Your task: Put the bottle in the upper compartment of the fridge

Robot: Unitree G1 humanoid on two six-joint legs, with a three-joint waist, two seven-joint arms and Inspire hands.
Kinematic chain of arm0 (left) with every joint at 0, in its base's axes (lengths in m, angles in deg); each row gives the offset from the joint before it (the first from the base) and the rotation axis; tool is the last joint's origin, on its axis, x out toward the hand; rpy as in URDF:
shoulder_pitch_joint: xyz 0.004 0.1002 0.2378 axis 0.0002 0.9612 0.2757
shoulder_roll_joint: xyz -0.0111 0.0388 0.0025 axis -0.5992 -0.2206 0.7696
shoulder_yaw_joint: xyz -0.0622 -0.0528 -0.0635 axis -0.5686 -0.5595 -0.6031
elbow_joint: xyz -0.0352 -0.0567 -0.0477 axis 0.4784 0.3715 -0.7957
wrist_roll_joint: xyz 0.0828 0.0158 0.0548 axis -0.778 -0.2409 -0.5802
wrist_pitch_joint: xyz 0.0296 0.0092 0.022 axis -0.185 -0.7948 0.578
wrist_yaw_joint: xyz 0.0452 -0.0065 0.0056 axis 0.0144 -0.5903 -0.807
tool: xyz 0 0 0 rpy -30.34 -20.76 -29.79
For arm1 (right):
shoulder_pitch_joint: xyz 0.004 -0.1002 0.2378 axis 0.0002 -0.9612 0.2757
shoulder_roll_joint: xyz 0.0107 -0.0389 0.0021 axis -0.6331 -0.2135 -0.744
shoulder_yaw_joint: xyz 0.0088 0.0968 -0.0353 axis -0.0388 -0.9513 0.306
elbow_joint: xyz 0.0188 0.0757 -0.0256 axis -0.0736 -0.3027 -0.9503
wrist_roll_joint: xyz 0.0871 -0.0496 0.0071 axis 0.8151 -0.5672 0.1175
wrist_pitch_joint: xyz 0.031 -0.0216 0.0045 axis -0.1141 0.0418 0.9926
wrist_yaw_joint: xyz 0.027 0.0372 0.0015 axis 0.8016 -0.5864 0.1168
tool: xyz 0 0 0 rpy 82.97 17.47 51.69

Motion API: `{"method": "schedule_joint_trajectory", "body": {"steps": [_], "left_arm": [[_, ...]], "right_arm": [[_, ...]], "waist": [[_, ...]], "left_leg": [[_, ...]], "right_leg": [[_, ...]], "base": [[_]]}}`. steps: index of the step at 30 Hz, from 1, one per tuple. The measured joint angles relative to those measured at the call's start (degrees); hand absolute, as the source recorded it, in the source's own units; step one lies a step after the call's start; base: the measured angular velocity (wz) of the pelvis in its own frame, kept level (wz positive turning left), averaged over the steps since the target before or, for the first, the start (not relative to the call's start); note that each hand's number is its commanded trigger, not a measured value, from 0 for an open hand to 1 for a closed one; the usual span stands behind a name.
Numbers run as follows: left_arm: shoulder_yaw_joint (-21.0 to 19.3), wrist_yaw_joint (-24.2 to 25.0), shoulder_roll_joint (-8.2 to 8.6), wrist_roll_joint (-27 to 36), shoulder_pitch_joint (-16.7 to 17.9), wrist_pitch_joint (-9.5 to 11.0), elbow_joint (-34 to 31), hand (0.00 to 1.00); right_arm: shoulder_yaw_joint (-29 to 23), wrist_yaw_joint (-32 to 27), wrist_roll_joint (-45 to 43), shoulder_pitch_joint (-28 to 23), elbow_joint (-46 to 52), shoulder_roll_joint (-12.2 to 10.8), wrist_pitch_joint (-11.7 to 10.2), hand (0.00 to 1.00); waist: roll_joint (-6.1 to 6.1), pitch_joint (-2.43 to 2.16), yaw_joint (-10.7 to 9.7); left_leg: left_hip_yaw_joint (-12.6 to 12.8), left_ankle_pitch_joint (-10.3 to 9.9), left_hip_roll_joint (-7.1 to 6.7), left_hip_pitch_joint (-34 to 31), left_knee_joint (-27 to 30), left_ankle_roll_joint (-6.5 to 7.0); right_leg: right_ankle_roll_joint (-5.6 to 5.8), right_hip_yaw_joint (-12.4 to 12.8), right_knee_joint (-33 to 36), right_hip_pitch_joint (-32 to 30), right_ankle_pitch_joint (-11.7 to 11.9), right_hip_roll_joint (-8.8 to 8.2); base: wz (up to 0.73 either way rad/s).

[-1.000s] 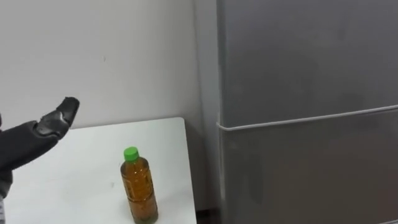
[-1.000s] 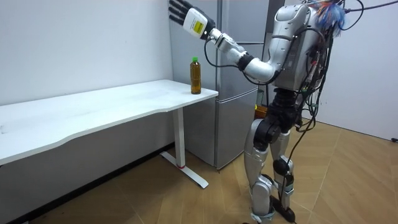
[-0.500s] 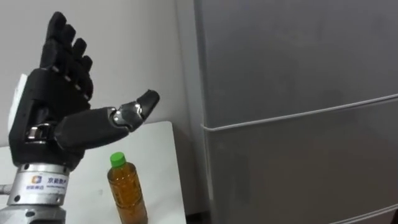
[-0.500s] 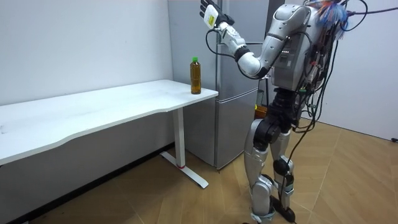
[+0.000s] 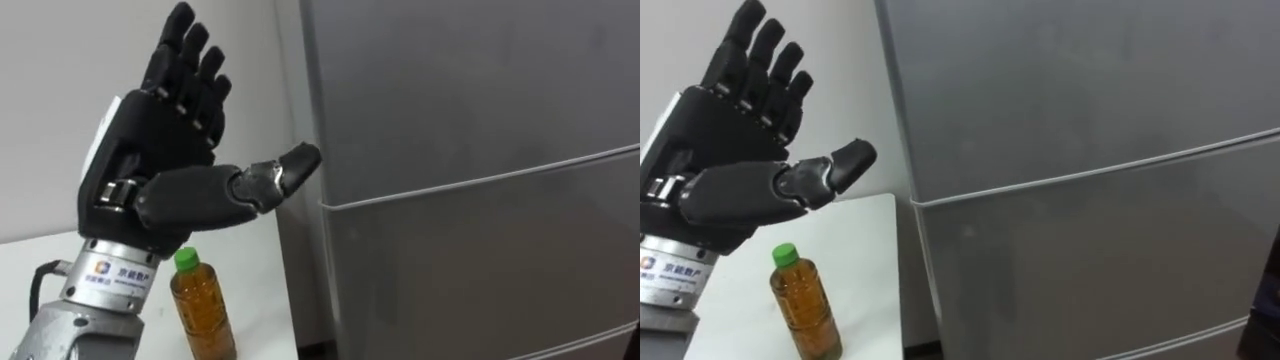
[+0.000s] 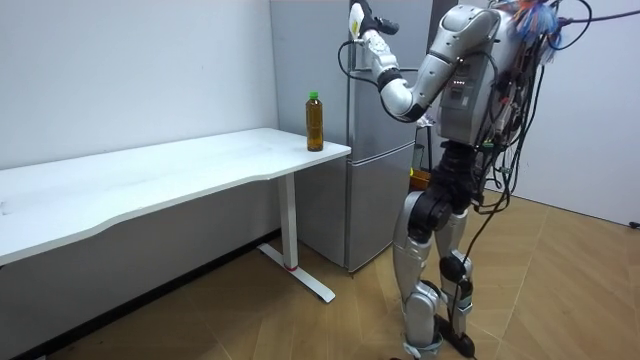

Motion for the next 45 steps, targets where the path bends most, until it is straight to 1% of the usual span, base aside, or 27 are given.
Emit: {"method": "schedule_joint_trajectory", "body": {"steps": [1, 5, 7, 8, 11, 12, 13, 17, 20, 26, 27, 28, 29, 30, 33, 37, 38, 40, 42, 45], "left_arm": [[0.40, 0.70, 0.00, 0.00, -0.71, 0.00, 0.00, 0.00], [1.34, 2.29, 0.06, -0.05, -1.62, -0.29, -0.02, 0.00], [2.24, 2.68, 0.04, -0.03, -2.44, -1.38, -0.01, 0.00], [2.42, 2.94, 0.04, -0.04, -2.53, -1.49, -0.01, 0.00], [3.88, 3.33, -0.02, -0.02, -2.59, -1.95, 0.01, 0.00], [3.89, 3.35, -0.03, -0.02, -2.59, -2.01, 0.02, 0.00], [4.14, 3.39, -0.09, -0.02, -2.59, -2.14, 0.07, 0.00], [4.42, 3.45, -0.11, -0.02, -2.59, -2.87, 0.07, 0.00], [4.94, 3.54, -0.11, -0.02, -2.59, -2.91, 0.07, 0.00], [5.34, 3.60, -0.11, -0.03, -2.59, -2.91, 0.07, 0.00], [5.39, 3.60, -0.11, -0.03, -2.59, -2.93, 0.07, 0.22], [5.40, 3.60, -0.11, -0.03, -2.59, -3.05, 0.08, 0.59], [5.40, 3.60, -0.11, -0.03, -2.58, -3.10, 0.08, 0.89], [5.42, 3.61, -0.11, -0.01, -2.58, -3.20, 0.08, 1.00], [5.27, 3.53, -0.09, -0.01, -2.56, -3.37, 0.25, 1.00], [3.17, 3.33, -0.07, 0.00, -2.53, -3.37, 0.63, 1.00], [3.12, 3.32, -0.07, 0.02, -2.53, -3.28, 0.63, 0.97], [3.36, 3.35, -0.04, 0.08, -2.53, -2.83, 0.61, 0.95], [3.89, 3.39, -0.04, 0.46, -2.53, -2.83, 0.59, 0.96], [5.09, 3.67, -0.07, 1.19, -2.35, -3.21, 0.60, 0.95]], "right_arm": [[0.06, 0.00, 0.00, 0.27, -0.35, 0.07, 0.01, 0.00], [0.15, -0.05, 0.07, 0.39, -0.61, 0.15, 0.01, 0.00], [0.49, -0.25, 0.67, 0.61, -1.05, 0.37, 0.02, 0.00], [0.77, -0.27, 0.78, 0.66, -1.05, 0.50, 0.03, 0.00], [2.36, -0.76, 1.68, 0.96, -1.11, 0.99, 0.04, 0.00], [2.54, -0.84, 1.95, 1.05, -1.11, 1.04, 0.06, 0.00], [2.89, -0.91, 2.15, 1.07, -1.12, 1.17, 0.08, 0.00], [4.43, -1.37, 2.07, 1.52, -1.10, 1.65, 0.58, 0.00], [4.54, -1.46, 2.02, 1.61, -1.08, 1.83, 1.20, 0.00], [4.56, -1.42, 2.14, 1.80, -1.08, 2.28, 1.26, 0.00], [4.55, -1.43, 2.08, 1.79, -1.08, 2.36, 1.26, 0.00], [4.55, -1.44, 2.05, 1.75, -1.07, 2.38, 1.26, 0.00], [4.54, -1.44, 2.05, 1.74, -1.07, 2.39, 1.26, 0.00], [4.57, -1.44, 2.05, 1.74, -1.07, 2.38, 1.26, 0.00], [4.63, -1.44, 2.07, 1.77, -1.07, 2.37, 1.29, 0.00], [5.21, -1.47, 2.11, 1.91, -1.08, 2.34, 1.29, 0.00], [5.50, -1.47, 2.11, 1.93, -1.08, 2.35, 1.29, 0.00], [6.37, -1.47, 2.31, 2.14, -1.10, 2.48, 1.33, 0.00], [6.75, -1.47, 2.40, 2.20, -1.10, 2.55, 1.35, 0.00], [6.73, -1.43, 2.49, 2.22, -1.06, 2.61, 1.64, 0.00]], "waist": [[0.06, -0.04, 0.00], [0.32, -0.19, 0.13], [0.33, -0.17, 0.16], [0.36, -0.15, 0.18], [0.55, 0.10, 0.12], [0.62, 0.28, 0.14], [0.73, 0.35, 0.17], [0.87, 0.38, 0.01], [0.88, 0.37, 0.01], [0.92, 0.34, 0.00], [0.96, 0.32, 0.00], [0.95, 0.32, -0.01], [0.96, 0.32, -0.01], [0.98, 0.30, -0.04], [0.91, 0.35, -0.07], [0.84, 0.38, -0.01], [0.81, 0.38, -0.01], [0.67, 0.39, -0.01], [0.68, 0.38, -0.01], [0.75, 0.39, 0.02]], "left_leg": [[0.02, 0.00, 0.01, -0.17, 0.00, 0.00], [0.05, 0.00, 0.01, -0.30, -0.19, 0.00], [0.06, 0.00, 0.01, -0.17, -0.58, 0.00], [0.06, 0.00, 0.01, -0.15, -0.66, 0.00], [0.07, 0.00, 0.00, -0.10, -0.75, 0.00], [0.07, 0.00, 0.00, -0.10, -0.75, 0.00], [0.07, 0.00, 0.00, -0.14, -0.78, 0.00], [0.10, 0.00, -0.01, -0.17, -0.97, 0.00], [0.12, 0.00, -0.03, -0.30, -1.10, 0.00], [0.11, 0.00, -0.05, -0.29, -1.14, 0.00], [0.12, 0.00, -0.05, -0.29, -1.14, 0.00], [0.13, 0.00, -0.05, -0.28, -1.13, 0.00], [0.13, 0.00, -0.05, -0.28, -1.13, 0.00], [0.13, 0.00, -0.05, -0.28, -1.12, 0.00], [0.12, 0.00, -0.06, -0.27, -1.10, 0.00], [0.08, 0.00, -0.07, -0.26, -1.07, 0.00], [0.08, 0.00, -0.07, -0.24, -1.06, 0.00], [0.04, 0.00, -0.08, -0.16, -1.06, 0.00], [0.04, 0.00, -0.08, -0.15, -1.05, 0.00], [0.07, 0.00, -0.08, -0.17, -1.03, 0.00]], "right_leg": [[0.00, 0.02, -0.02, -0.19, 0.00, 0.01], [-0.01, 0.13, 0.04, -0.58, 0.00, 0.01], [-0.01, 0.02, 0.03, -0.55, 0.01, 0.02], [-0.01, 0.05, 0.03, -0.57, 0.01, 0.02], [0.00, 0.05, -0.01, -0.52, 0.01, 0.02], [0.00, 0.04, -0.03, -0.53, 0.01, 0.02], [0.00, 0.02, -0.05, -0.56, 0.01, 0.02], [0.00, 0.02, -0.08, -0.61, 0.01, 0.03], [0.00, -0.03, -0.08, -0.43, 0.01, 0.03], [0.00, -0.21, -0.08, -0.29, 0.01, 0.02], [0.00, -0.21, -0.08, -0.24, 0.01, 0.02], [0.00, -0.20, -0.09, -0.21, 0.01, 0.02], [0.00, -0.20, -0.09, -0.21, 0.01, 0.02], [0.00, -0.22, -0.09, -0.19, 0.01, 0.03], [0.00, -0.20, -0.09, -0.10, 0.01, 0.03], [0.00, -0.20, -0.09, 0.09, 0.01, 0.03], [0.00, -0.20, -0.09, 0.11, 0.01, 0.03], [0.00, -0.22, -0.09, 0.17, 0.01, 0.03], [0.01, -0.27, -0.09, 0.17, 0.01, 0.03], [0.00, -0.24, -0.10, 0.13, 0.01, 0.03]], "base": [[0.00], [-0.04], [0.00], [0.00], [0.00], [0.00], [0.00], [0.00], [0.03], [0.00], [0.00], [0.00], [0.00], [0.00], [0.03], [0.04], [0.00], [0.00], [0.00], [0.00]]}}
